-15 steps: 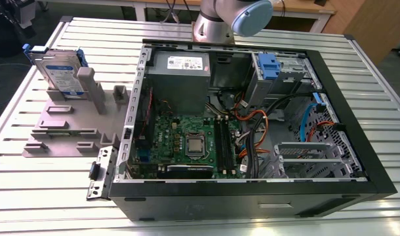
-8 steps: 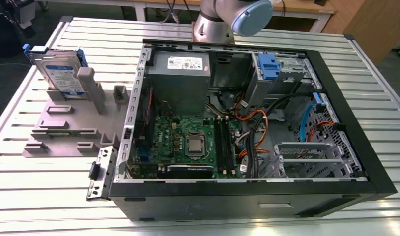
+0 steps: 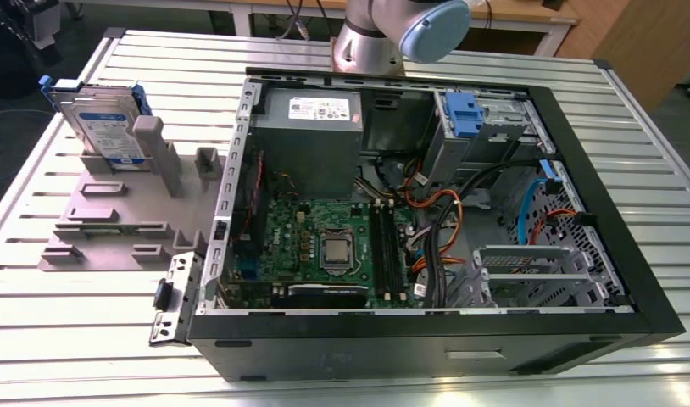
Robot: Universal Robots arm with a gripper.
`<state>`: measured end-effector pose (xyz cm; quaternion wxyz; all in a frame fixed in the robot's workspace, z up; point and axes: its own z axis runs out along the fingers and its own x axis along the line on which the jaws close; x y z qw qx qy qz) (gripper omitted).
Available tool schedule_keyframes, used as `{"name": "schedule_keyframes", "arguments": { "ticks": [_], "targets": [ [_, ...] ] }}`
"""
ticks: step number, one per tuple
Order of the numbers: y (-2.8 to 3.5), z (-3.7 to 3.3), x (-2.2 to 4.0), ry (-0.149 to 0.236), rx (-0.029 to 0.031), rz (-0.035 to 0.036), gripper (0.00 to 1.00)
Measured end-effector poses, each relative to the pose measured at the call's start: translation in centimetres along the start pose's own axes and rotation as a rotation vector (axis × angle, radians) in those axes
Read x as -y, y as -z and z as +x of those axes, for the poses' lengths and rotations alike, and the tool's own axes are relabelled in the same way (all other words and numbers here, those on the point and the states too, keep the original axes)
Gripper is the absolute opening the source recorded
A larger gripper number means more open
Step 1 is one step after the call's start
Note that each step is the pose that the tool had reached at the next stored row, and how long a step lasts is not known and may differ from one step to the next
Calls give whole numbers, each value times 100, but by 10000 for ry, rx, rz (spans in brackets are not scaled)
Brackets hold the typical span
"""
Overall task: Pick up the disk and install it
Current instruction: 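Pick up the disk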
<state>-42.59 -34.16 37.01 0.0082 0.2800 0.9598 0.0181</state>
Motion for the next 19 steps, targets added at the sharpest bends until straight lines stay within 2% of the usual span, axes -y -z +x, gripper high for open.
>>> {"name": "schedule_keyframes", "arguments": {
  "ticks": [19],
  "targets": [
    [0, 0, 0, -361, 14, 2, 11]
  ]
}}
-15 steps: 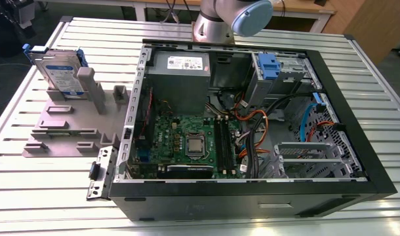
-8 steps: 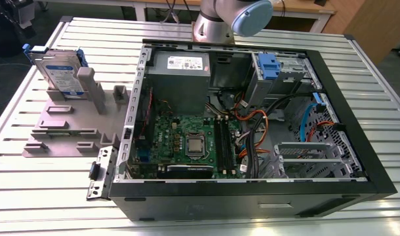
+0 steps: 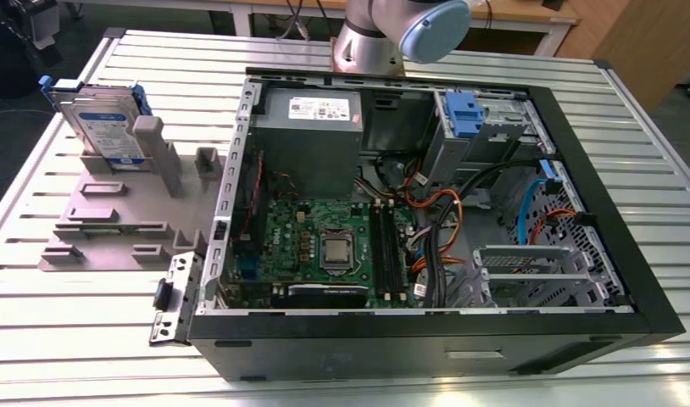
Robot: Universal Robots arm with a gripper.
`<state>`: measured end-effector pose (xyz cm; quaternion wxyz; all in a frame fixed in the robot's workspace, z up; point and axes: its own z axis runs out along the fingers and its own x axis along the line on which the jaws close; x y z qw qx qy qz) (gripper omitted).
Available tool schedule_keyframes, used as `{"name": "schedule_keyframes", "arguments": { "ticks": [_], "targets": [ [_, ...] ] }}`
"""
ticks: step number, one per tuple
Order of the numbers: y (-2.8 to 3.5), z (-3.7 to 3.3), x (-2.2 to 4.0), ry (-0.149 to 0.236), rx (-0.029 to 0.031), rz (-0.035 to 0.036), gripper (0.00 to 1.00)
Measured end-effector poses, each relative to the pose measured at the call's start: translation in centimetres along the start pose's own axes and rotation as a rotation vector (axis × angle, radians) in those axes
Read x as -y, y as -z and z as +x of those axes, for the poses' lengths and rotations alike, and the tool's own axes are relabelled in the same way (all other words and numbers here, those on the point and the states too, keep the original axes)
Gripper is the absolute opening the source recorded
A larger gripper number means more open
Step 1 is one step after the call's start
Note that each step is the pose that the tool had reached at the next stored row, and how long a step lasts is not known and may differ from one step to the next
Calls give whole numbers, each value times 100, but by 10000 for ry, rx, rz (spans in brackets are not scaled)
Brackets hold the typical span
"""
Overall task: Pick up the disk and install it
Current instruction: 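Pick up the disk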
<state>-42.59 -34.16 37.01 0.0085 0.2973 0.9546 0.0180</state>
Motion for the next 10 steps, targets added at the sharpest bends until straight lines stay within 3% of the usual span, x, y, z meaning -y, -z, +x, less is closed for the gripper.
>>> {"name": "schedule_keyframes", "arguments": {
  "ticks": [10],
  "targets": [
    [0, 0, 0, -151, 6, 1, 11]
  ]
}}
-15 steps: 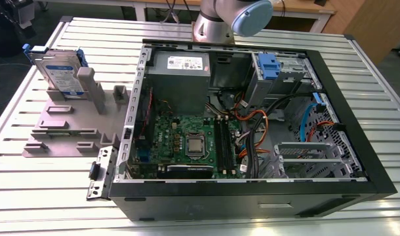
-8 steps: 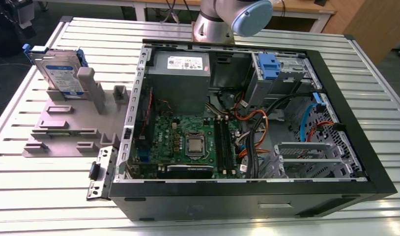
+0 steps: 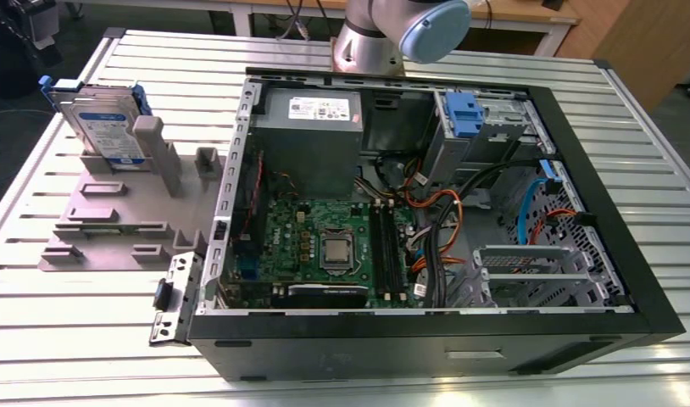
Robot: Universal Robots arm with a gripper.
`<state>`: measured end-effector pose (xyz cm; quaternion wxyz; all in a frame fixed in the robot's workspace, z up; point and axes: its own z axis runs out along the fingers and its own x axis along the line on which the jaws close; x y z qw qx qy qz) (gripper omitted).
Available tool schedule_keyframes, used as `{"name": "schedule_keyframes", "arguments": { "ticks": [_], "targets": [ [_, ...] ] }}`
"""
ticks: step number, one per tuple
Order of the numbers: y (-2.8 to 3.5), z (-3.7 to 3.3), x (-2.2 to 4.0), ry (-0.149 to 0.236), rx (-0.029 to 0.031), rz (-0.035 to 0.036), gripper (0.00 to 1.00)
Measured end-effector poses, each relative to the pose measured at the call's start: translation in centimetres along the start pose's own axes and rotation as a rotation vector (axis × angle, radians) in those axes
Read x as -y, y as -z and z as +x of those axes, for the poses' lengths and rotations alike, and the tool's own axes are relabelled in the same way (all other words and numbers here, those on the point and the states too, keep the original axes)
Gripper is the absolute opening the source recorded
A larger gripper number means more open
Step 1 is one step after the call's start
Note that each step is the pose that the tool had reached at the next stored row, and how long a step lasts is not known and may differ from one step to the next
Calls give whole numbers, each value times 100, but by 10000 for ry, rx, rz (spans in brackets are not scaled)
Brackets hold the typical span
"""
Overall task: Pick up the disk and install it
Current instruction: 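Pick up the disk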
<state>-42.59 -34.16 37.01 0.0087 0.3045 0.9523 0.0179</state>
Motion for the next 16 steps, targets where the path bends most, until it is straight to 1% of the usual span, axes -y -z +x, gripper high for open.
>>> {"name": "schedule_keyframes", "arguments": {
  "ticks": [9, 10, 16],
  "targets": [
    [0, 0, 0, -67, 3, 2, 11],
    [0, 0, 0, -200, 8, 4, 11],
    [-4, 0, 0, -1294, 51, 10, 11]
  ]
}}
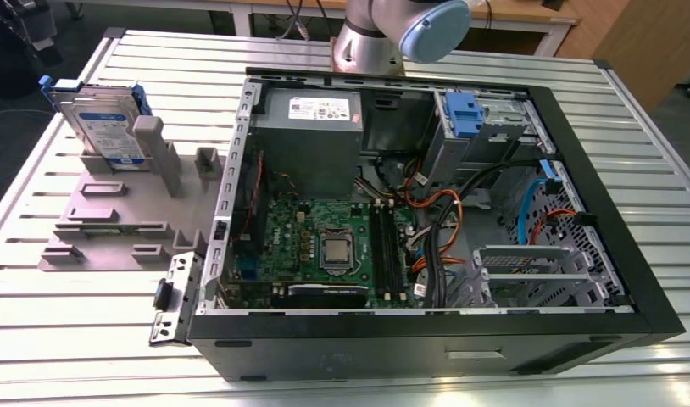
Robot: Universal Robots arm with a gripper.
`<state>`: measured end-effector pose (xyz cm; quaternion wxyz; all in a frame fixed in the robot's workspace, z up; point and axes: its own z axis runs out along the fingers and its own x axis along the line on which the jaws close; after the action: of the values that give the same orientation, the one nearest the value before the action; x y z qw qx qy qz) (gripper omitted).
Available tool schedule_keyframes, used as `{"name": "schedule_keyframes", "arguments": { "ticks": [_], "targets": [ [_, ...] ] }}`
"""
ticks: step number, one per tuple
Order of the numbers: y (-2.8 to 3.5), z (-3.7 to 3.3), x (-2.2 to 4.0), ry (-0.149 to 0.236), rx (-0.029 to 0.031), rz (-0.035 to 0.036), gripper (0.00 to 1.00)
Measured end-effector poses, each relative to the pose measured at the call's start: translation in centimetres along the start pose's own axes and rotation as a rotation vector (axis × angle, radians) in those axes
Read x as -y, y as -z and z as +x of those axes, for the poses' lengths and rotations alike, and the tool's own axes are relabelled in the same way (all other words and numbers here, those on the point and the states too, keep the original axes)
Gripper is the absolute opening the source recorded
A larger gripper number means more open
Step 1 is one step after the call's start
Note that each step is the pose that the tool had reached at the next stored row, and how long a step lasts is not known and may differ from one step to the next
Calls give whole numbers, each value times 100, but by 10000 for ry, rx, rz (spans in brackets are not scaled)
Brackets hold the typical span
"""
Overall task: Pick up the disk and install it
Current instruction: 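Pick up the disk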
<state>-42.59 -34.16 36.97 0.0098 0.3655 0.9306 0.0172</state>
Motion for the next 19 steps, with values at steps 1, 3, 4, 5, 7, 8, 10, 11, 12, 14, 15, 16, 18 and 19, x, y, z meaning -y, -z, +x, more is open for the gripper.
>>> {"name": "schedule_keyframes", "arguments": {
  "ticks": [1, 3, 4, 5, 7, 8, 10, 11, 12, 14, 15, 16, 18, 19],
  "targets": [
    [-1, 0, 0, -180, 7, 0, 11],
    [-3, 0, 0, -539, 22, 2, 11],
    [-4, 0, 0, -718, 29, 2, 11],
    [-5, 0, 0, -899, 35, 4, 11],
    [-6, 0, 0, -1269, 50, 7, 11],
    [-7, 0, 0, -1448, 57, 7, 11],
    [-9, 0, 0, -1809, 71, 9, 11],
    [-11, 0, 0, -1987, 78, 10, 11],
    [-12, 0, 0, -2183, 86, 11, 11],
    [-12, 0, 1, -2315, 91, 13, 11],
    [-12, 0, 1, -2318, 91, 12, 11],
    [-12, 0, 1, -2321, 91, 12, 11],
    [-12, 0, 0, -2326, 92, 12, 11],
    [-12, 0, 1, -2327, 92, 12, 11]
  ]
}}
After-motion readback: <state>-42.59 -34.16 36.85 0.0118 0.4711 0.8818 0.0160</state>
